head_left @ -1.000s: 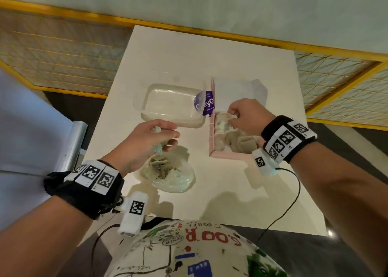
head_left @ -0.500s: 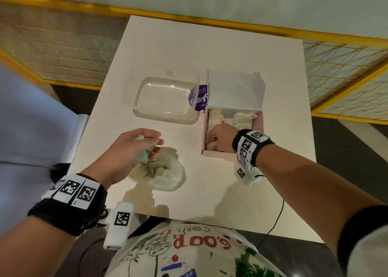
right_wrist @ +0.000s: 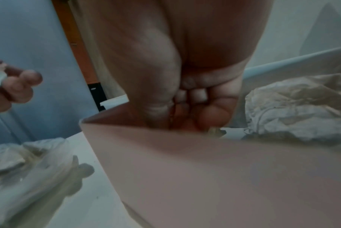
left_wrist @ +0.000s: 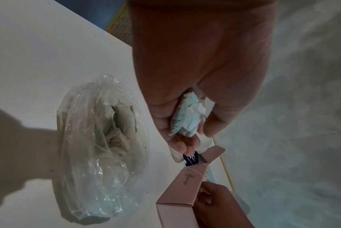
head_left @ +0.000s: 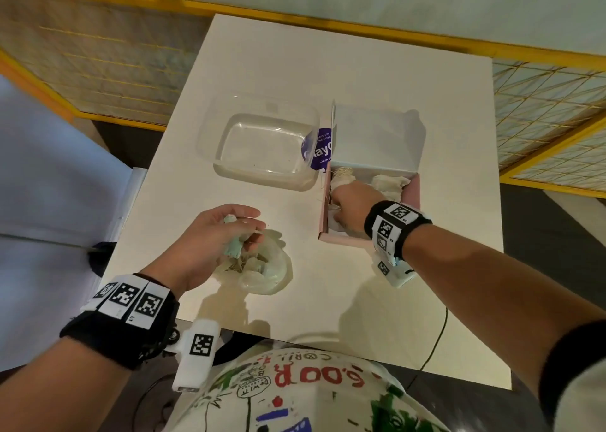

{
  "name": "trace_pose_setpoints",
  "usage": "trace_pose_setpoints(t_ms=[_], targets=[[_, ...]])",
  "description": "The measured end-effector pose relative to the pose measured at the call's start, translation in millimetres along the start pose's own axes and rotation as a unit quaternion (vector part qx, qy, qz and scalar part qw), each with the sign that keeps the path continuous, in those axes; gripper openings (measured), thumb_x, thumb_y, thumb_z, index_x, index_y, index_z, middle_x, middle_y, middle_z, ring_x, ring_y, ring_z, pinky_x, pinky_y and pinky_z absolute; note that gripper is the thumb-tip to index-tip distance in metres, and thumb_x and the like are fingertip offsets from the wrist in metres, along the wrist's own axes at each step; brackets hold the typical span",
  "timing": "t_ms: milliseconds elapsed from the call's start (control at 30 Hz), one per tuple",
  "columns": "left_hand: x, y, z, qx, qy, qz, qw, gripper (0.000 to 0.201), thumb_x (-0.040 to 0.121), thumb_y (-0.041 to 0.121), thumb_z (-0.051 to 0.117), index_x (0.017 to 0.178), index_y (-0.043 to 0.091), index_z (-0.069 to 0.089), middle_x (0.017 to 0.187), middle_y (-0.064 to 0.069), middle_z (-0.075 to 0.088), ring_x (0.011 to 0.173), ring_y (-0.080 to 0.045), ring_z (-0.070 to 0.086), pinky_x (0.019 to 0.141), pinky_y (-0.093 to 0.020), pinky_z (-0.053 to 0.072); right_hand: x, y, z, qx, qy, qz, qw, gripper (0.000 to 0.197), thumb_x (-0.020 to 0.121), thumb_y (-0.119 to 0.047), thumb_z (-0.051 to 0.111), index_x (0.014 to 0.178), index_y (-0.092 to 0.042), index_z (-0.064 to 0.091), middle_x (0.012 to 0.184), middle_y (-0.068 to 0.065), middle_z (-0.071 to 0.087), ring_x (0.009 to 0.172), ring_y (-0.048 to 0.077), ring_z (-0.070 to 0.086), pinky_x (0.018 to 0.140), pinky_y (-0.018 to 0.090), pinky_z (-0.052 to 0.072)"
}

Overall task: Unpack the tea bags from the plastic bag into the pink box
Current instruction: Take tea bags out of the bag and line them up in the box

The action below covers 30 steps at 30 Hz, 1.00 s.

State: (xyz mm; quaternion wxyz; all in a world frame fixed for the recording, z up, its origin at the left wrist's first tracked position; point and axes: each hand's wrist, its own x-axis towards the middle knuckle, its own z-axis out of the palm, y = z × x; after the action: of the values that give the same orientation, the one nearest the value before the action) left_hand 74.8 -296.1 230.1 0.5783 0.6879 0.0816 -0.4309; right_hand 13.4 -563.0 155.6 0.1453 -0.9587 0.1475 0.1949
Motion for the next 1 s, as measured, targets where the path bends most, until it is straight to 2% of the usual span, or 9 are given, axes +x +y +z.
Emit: trace_pose_setpoints(t_ms=[100, 167, 233, 433, 567, 667, 767, 900, 1000], targets=[[0.3, -1.4, -0.2, -0.011, -0.023, 0.01, 1.0, 0.051, 0.088, -0.024, 0.041, 0.126, 0.004, 0.059, 0.116, -0.026, 0.071, 0.102, -0.036, 0.073, 0.086, -0.039, 0.06, -0.4, -0.7, -9.1, 0.039, -0.027, 0.016, 0.999, 0.012, 0.087, -0.018, 0.063, 0.093, -0.016, 0.053, 0.074, -0.007, 0.053, 0.064, 0.01, 0.053, 0.054, 0.02, 0.034], [-0.2, -0.3, 0.6, -0.008, -0.036, 0.019, 0.999, 0.065, 0.083, -0.03, 0.033, 0.131, 0.008, 0.054, 0.118, -0.026, 0.07, 0.106, -0.039, 0.072, 0.094, -0.044, 0.057, -2.4, -0.7, -19.2, 0.049, -0.034, 0.025, 0.998, 0.007, 0.093, -0.02, 0.059, 0.099, -0.016, 0.057, 0.082, -0.006, 0.059, 0.071, 0.012, 0.057, 0.063, 0.024, 0.045], [0.3, 2.1, 3.5, -0.004, -0.044, 0.027, 0.999, 0.071, 0.082, -0.032, 0.032, 0.135, 0.011, 0.05, 0.121, -0.023, 0.069, 0.106, -0.039, 0.073, 0.088, -0.039, 0.06, -5.4, -2.6, -32.5, 0.054, -0.009, 0.02, 0.998, 0.01, 0.094, -0.021, 0.057, 0.1, -0.016, 0.063, 0.088, -0.004, 0.062, 0.078, 0.018, 0.062, 0.074, 0.03, 0.051], [-0.2, 12.0, 18.6, -0.028, -0.083, 0.045, 0.995, 0.076, 0.081, -0.035, 0.033, 0.138, 0.012, 0.046, 0.132, -0.024, 0.061, 0.109, -0.041, 0.071, 0.093, -0.038, 0.06, -28.9, -42.1, -71.6, 0.153, 0.099, -0.061, 0.981, 0.01, 0.086, -0.028, 0.062, 0.089, -0.022, 0.069, 0.073, -0.007, 0.061, 0.066, 0.012, 0.056, 0.066, 0.025, 0.041], [-1.6, 19.1, 25.3, -0.016, -0.118, 0.049, 0.992, 0.08, 0.079, -0.035, 0.035, 0.141, 0.016, 0.043, 0.133, -0.024, 0.06, 0.108, -0.041, 0.072, 0.104, -0.044, 0.053, -46.5, -80.9, -84.1, 0.166, 0.058, -0.102, 0.979, 0.03, 0.084, -0.046, 0.062, 0.104, -0.024, 0.068, 0.087, -0.006, 0.069, 0.08, 0.013, 0.063, 0.074, 0.032, 0.052], [-1.4, 22.4, 25.6, 0.016, -0.117, 0.067, 0.991, 0.082, 0.078, -0.034, 0.04, 0.14, 0.019, 0.044, 0.119, -0.018, 0.065, 0.101, -0.036, 0.074, 0.103, -0.05, 0.051, -53.4, -99.1, -80.3, 0.169, 0.04, -0.113, 0.978, 0.028, 0.085, -0.04, 0.058, 0.106, -0.024, 0.066, 0.091, -0.006, 0.07, 0.083, 0.015, 0.065, 0.078, 0.037, 0.055], [-1.1, 23.2, 21.9, 0.02, -0.118, 0.077, 0.99, 0.079, 0.078, -0.033, 0.041, 0.138, 0.018, 0.046, 0.111, -0.011, 0.063, 0.083, -0.02, 0.071, 0.08, -0.036, 0.057, -58.7, -110.5, -76.9, 0.198, 0.024, -0.141, 0.97, 0.017, 0.082, -0.027, 0.062, 0.096, -0.02, 0.069, 0.09, -0.004, 0.07, 0.082, 0.015, 0.065, 0.076, 0.038, 0.055], [-0.2, 20.5, 16.6, -0.029, -0.148, 0.076, 0.986, 0.07, 0.077, -0.028, 0.049, 0.135, 0.011, 0.052, 0.112, -0.014, 0.068, 0.09, -0.026, 0.074, 0.105, -0.052, 0.047, -57.7, -113.1, -74.6, 0.225, 0.045, -0.135, 0.964, 0.01, 0.09, -0.022, 0.064, 0.084, -0.014, 0.069, 0.085, -0.001, 0.07, 0.077, 0.015, 0.066, 0.074, 0.036, 0.055], [3.0, 17.9, 9.6, -0.043, -0.113, 0.094, 0.988, 0.034, 0.093, -0.012, 0.059, 0.126, -0.004, 0.059, 0.114, -0.019, 0.07, 0.098, -0.032, 0.074, 0.095, -0.038, 0.059, -52.0, -106.3, -78.6, 0.25, 0.082, -0.101, 0.959, 0.01, 0.091, -0.023, 0.065, 0.09, -0.014, 0.069, 0.084, 0.001, 0.07, 0.076, 0.014, 0.064, 0.072, 0.032, 0.053]])
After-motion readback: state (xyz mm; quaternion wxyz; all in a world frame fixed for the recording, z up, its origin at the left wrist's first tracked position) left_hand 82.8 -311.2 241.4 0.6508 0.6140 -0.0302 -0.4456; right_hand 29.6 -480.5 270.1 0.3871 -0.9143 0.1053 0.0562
